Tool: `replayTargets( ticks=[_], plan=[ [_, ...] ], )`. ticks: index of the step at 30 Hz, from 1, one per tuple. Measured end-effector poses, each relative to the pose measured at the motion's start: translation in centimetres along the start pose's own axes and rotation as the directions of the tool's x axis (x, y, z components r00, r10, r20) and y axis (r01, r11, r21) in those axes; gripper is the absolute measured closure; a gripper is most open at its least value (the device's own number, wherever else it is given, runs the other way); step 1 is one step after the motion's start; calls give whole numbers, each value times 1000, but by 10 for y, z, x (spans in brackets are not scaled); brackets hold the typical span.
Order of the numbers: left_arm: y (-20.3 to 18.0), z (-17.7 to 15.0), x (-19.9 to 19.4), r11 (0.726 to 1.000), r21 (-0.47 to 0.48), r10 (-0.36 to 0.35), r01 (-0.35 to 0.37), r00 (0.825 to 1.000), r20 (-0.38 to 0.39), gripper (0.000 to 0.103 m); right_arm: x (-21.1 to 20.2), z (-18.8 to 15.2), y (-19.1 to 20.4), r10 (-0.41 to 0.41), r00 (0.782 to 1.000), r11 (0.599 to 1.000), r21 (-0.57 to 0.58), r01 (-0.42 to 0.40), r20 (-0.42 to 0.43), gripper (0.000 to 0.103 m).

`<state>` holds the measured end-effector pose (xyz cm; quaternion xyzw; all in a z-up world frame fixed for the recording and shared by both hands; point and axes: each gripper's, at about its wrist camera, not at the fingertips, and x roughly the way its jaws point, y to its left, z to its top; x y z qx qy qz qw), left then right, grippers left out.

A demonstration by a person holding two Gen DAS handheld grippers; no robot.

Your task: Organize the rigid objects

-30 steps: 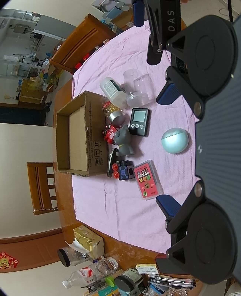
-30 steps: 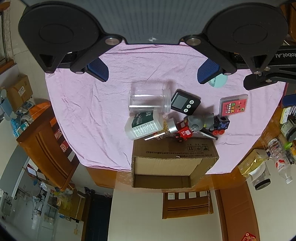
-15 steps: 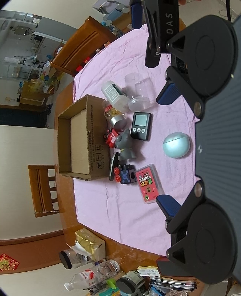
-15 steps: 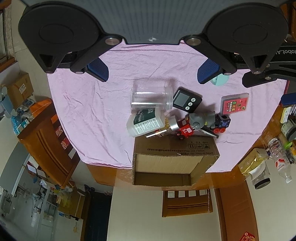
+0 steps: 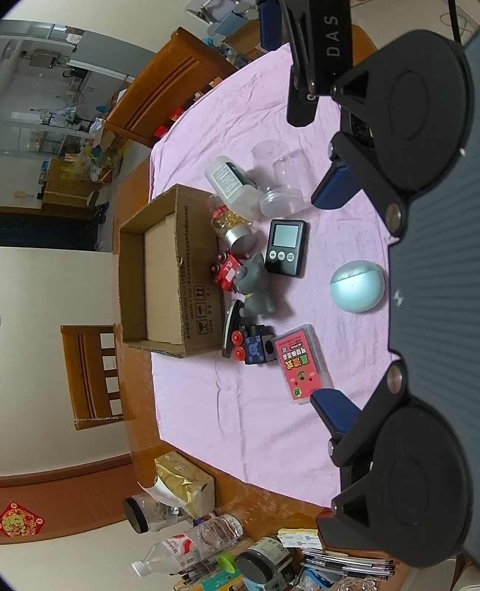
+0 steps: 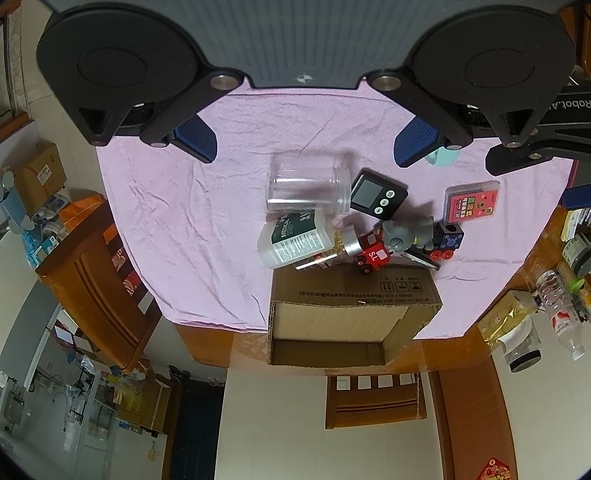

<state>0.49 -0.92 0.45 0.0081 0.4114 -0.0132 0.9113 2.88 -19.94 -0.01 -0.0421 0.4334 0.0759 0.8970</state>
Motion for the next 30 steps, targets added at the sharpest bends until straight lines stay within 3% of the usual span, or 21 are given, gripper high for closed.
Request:
replayTargets(
  ticks=[21, 30],
  plan=[
    [4, -14, 27, 1000, -12, 9, -8, 1000, 11, 1, 24, -8, -7, 53, 998, 998, -18, -53, 14, 0],
    [24, -21, 51, 997, -78, 5, -7, 999, -33, 1, 55, -14, -14, 72, 997, 997, -24, -73, -23, 0]
  ],
)
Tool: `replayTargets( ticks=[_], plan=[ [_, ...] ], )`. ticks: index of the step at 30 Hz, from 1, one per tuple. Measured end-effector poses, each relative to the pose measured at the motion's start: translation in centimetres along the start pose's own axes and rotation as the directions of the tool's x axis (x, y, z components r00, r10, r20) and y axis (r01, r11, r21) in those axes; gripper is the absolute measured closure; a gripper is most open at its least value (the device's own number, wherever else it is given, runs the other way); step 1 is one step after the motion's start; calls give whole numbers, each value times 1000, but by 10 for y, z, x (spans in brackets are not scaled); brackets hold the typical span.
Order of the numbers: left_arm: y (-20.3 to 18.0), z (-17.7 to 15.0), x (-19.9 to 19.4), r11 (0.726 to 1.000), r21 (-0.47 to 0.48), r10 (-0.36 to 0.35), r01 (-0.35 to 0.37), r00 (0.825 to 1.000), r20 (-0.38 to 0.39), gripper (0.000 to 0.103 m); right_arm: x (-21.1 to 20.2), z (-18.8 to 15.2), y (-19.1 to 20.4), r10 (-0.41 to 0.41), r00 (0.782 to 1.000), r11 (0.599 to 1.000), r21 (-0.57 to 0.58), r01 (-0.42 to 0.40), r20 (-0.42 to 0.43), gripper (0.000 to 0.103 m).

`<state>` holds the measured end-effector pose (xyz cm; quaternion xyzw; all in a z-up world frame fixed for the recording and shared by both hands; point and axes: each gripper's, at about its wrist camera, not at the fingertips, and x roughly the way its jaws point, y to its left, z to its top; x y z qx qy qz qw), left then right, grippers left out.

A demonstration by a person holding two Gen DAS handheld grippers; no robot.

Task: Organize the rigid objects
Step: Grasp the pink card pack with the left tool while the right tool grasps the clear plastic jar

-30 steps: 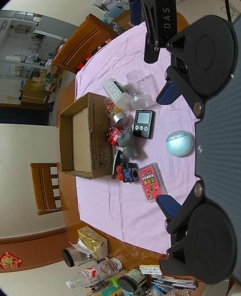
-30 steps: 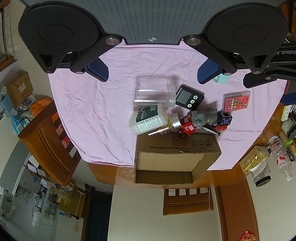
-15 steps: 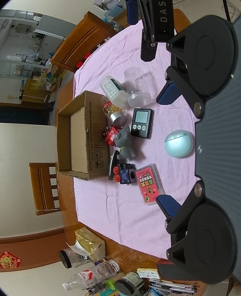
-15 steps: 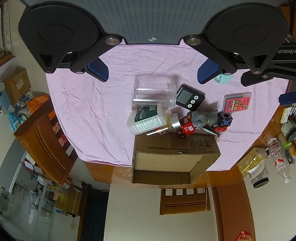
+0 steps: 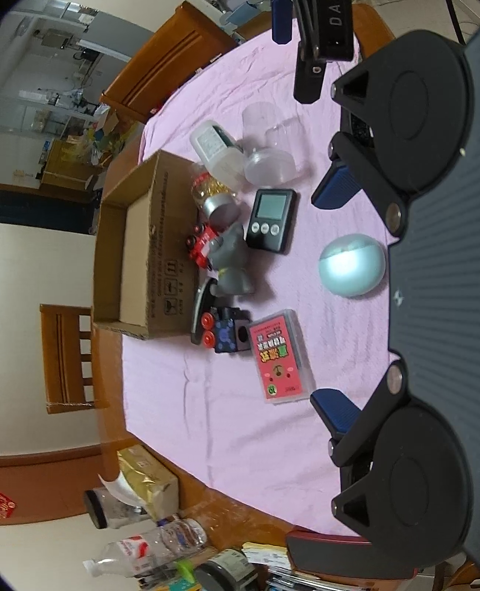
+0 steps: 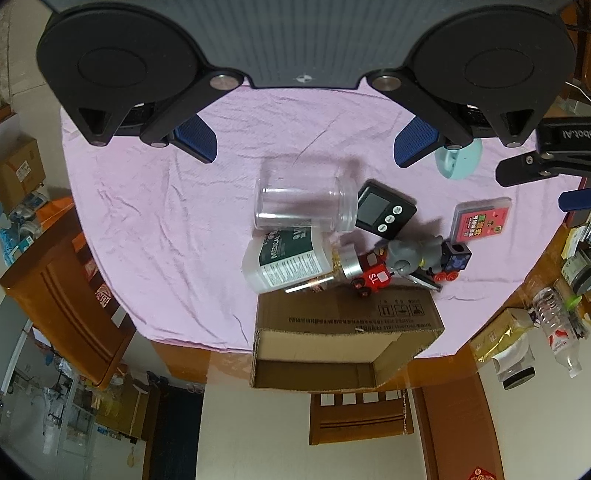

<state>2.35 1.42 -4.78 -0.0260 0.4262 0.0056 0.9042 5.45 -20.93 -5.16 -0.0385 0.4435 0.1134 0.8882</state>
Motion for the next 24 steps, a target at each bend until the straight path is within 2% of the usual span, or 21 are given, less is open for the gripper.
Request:
replayTargets(
  ticks=[13, 24],
  plan=[
    [22, 9, 44, 999, -23, 36, -38, 996, -76, 1, 39, 19, 5, 15, 1000, 1000, -21, -15, -12, 0],
    [41, 31, 109, 993, -55, 94, -100, 990, -104, 1, 59, 30, 6, 13, 999, 999, -29, -15, -37, 0]
  ],
)
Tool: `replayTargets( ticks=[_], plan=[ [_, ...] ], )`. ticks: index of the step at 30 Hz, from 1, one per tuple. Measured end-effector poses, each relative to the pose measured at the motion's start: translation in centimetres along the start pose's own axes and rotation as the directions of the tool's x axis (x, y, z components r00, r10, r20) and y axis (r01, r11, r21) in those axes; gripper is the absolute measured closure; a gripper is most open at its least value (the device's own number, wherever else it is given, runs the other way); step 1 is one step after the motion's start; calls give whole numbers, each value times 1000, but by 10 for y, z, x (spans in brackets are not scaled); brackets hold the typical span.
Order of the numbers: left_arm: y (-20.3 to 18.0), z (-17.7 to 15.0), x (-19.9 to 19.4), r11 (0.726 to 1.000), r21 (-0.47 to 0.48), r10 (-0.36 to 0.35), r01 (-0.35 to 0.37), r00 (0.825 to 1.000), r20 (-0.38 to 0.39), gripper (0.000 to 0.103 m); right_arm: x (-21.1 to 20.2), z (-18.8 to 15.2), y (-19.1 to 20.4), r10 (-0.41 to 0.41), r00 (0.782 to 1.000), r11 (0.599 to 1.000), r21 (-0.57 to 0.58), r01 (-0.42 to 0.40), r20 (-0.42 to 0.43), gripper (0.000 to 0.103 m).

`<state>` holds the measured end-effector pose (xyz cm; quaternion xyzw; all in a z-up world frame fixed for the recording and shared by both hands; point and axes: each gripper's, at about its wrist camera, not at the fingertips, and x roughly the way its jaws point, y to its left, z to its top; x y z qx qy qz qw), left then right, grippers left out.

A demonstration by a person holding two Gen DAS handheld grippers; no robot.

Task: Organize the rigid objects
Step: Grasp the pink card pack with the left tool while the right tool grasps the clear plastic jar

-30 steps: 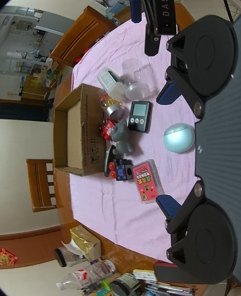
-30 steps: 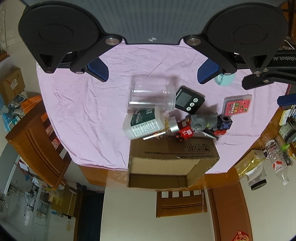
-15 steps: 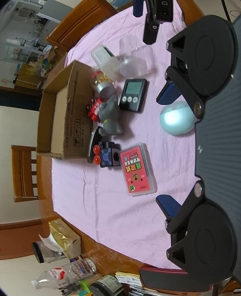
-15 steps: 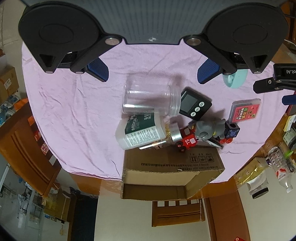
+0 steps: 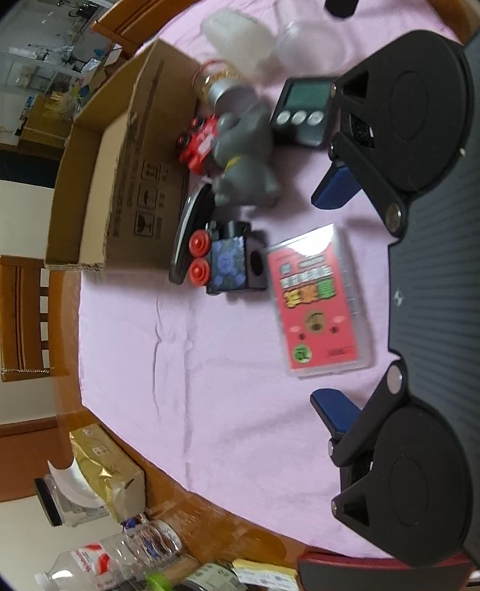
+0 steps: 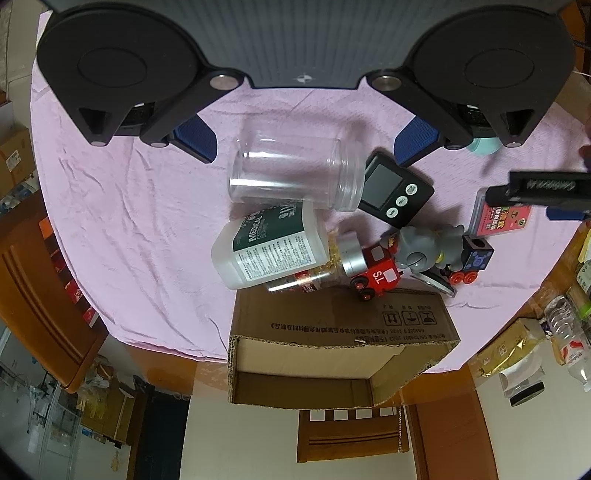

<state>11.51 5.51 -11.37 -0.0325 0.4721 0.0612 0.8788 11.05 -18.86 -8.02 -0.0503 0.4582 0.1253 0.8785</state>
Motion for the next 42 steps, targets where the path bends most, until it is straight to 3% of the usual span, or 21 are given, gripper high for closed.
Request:
replayTargets(
  ticks=[3, 18, 25, 30, 42],
  plan=[
    [-1, 2, 15, 1000, 14, 25, -25, 1000, -14, 0, 3, 4, 0, 6, 1000, 1000, 5, -6, 2, 0],
    [24, -11, 9, 999, 33, -17, 17, 1000, -20, 0, 27, 7, 0, -21, 999, 1000, -4, 21, -31, 0],
    [24, -8, 11, 998, 50, -29, 30, 999, -18, 0, 49, 5, -1, -102, 993, 995, -12, 101, -60, 0],
    [23, -7, 13, 998, 59, -35, 36, 999, -8, 0, 58, -4, -14, -116, 988, 993, -11, 115, -99, 0],
    [16, -3, 17, 991, 121, -66, 64, 998, 13, 0, 62, -12, -23, -49, 995, 999, -2, 49, -83, 0]
  ],
)
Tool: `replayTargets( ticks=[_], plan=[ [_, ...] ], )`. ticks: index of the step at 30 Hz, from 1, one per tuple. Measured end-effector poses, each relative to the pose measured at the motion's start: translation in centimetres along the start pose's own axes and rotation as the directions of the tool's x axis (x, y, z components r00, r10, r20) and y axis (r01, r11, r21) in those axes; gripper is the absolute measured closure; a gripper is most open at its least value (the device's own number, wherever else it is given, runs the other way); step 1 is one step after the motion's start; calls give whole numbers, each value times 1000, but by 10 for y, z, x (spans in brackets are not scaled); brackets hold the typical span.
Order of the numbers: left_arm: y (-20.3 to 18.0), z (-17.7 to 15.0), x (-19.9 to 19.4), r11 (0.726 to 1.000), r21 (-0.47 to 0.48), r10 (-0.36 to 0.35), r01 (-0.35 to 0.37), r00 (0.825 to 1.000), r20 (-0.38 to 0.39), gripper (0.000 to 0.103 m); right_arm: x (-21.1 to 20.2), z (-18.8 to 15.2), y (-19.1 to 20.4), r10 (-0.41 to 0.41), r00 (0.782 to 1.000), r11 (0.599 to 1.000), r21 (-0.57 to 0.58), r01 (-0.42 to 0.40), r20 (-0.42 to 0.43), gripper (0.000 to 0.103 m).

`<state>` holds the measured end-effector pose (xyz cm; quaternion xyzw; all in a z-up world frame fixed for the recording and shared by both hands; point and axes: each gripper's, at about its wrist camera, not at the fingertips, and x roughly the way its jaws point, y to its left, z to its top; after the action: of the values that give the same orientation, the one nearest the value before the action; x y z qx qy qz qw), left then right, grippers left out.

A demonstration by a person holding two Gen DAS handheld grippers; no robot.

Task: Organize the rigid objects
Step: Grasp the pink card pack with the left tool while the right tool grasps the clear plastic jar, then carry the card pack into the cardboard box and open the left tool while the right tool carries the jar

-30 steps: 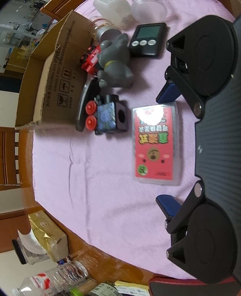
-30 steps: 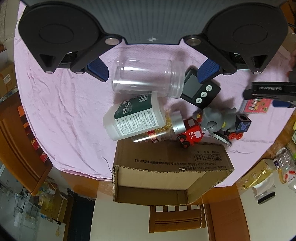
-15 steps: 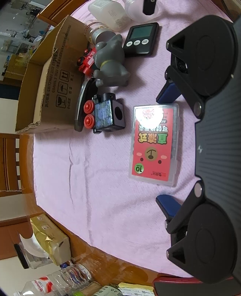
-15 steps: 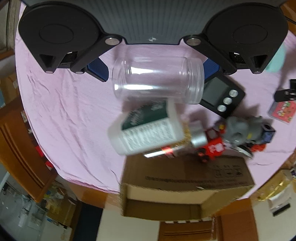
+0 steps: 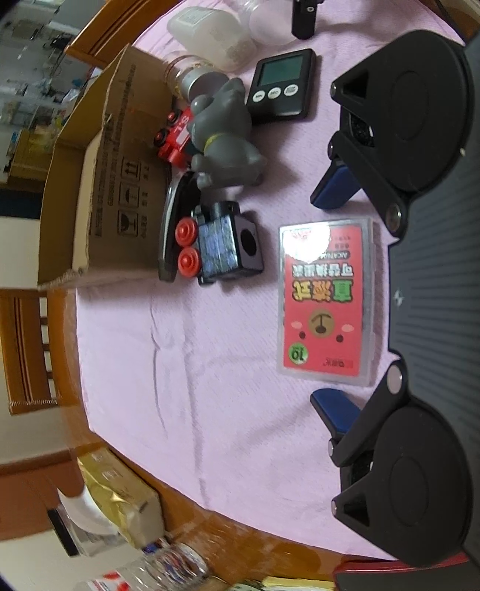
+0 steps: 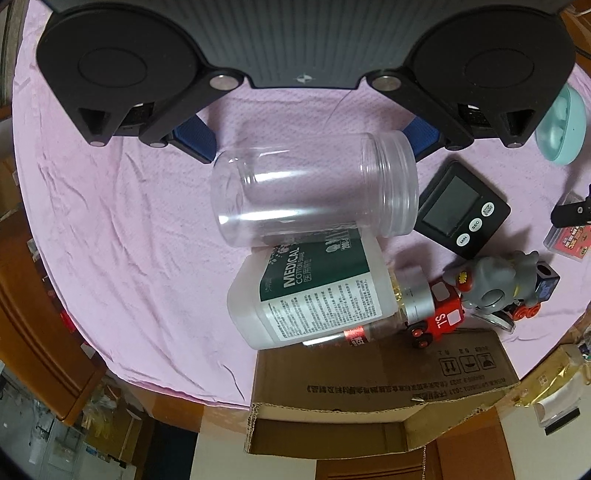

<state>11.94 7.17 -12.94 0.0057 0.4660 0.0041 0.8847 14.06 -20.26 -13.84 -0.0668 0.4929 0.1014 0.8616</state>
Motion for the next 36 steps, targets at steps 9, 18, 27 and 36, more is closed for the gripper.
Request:
replayTargets(
  ticks=[9, 18, 27, 36],
  plan=[
    [-1, 5, 2, 998, 37, -40, 41, 998, -40, 2, -2, -3, 0, -1, 1000, 1000, 2, 1, 18, 0],
    [-3, 8, 2, 1000, 12, -22, 23, 998, -64, 2, -5, 8, 6, -21, 1000, 999, -39, 20, -10, 0],
    [-8, 9, 1, 998, 60, -18, 22, 998, -56, 4, -14, 21, 16, -25, 1000, 992, -122, 27, 18, 0],
    [-4, 15, 6, 998, 49, -41, 44, 996, -76, 7, -11, 24, 16, -15, 1000, 991, -131, 14, -6, 1]
  ],
)
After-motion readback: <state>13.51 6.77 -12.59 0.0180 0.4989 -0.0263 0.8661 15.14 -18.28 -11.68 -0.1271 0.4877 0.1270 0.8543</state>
